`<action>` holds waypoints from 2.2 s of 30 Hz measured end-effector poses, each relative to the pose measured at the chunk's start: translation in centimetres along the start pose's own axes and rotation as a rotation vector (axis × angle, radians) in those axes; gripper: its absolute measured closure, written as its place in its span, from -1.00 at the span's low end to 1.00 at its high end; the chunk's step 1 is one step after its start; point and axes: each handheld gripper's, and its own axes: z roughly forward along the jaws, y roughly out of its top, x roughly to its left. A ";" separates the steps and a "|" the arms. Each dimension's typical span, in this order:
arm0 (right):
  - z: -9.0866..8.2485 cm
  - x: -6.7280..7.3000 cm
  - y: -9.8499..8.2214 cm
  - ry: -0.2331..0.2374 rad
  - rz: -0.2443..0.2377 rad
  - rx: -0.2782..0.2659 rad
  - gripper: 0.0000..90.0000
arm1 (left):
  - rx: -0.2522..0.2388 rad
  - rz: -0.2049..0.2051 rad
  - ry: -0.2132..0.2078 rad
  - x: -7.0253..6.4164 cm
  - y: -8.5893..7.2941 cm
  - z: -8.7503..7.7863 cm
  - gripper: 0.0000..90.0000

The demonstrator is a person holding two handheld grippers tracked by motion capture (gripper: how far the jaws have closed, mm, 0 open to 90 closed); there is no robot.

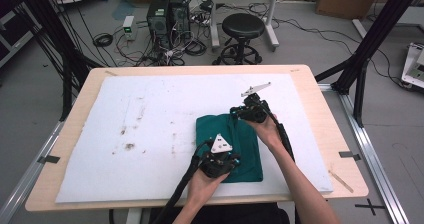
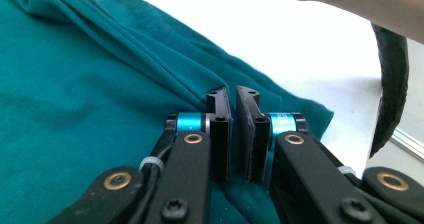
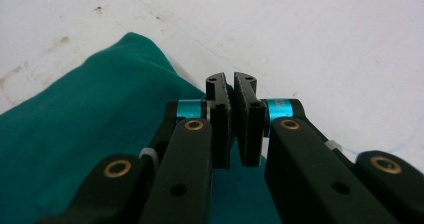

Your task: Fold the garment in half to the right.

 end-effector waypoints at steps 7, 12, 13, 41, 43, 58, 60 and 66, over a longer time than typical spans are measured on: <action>-0.5 -1.0 -1.3 -0.020 0.026 0.004 0.93 | 0.010 0.006 -0.018 -0.6 0.4 1.3 0.87; -0.9 -1.5 -1.7 -0.037 0.039 0.002 0.93 | 0.017 0.011 -0.028 -1.1 1.0 2.3 0.87; -0.9 -1.6 -1.8 -0.043 0.034 0.000 0.93 | 0.022 0.016 -0.029 -1.1 1.1 2.5 0.87; -2.6 -3.9 -4.9 -0.085 0.149 -0.007 0.68 | 0.035 0.027 -0.090 -2.6 2.1 4.8 0.82; -3.0 -4.0 -4.9 -0.085 0.161 -0.028 0.59 | 0.009 0.024 -0.104 -2.4 2.2 4.0 0.67; -3.0 -3.9 -5.0 -0.052 0.282 -0.024 0.17 | -0.132 -0.065 0.135 6.2 3.7 -2.2 0.38; -2.8 -4.0 -5.0 -0.047 0.285 -0.021 0.49 | -0.127 -0.073 0.177 7.3 3.8 -2.2 0.39; -2.6 -4.0 -5.0 -0.113 0.271 -0.027 0.86 | -0.104 -0.116 0.295 10.5 4.0 -0.8 0.50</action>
